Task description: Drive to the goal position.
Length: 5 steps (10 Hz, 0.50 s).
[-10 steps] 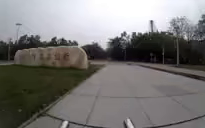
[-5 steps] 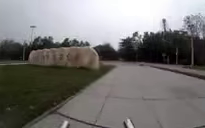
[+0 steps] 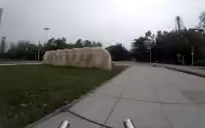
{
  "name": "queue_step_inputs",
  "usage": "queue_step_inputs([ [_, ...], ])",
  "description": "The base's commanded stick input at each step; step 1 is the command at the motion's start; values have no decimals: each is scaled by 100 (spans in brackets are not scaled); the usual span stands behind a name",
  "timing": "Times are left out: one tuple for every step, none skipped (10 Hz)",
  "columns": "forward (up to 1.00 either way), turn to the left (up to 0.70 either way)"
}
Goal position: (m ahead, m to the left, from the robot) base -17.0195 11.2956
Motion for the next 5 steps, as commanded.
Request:
queue_step_inputs([
  [0,70],
  [0,70],
  [0,70],
  [0,70],
  [0,70],
])
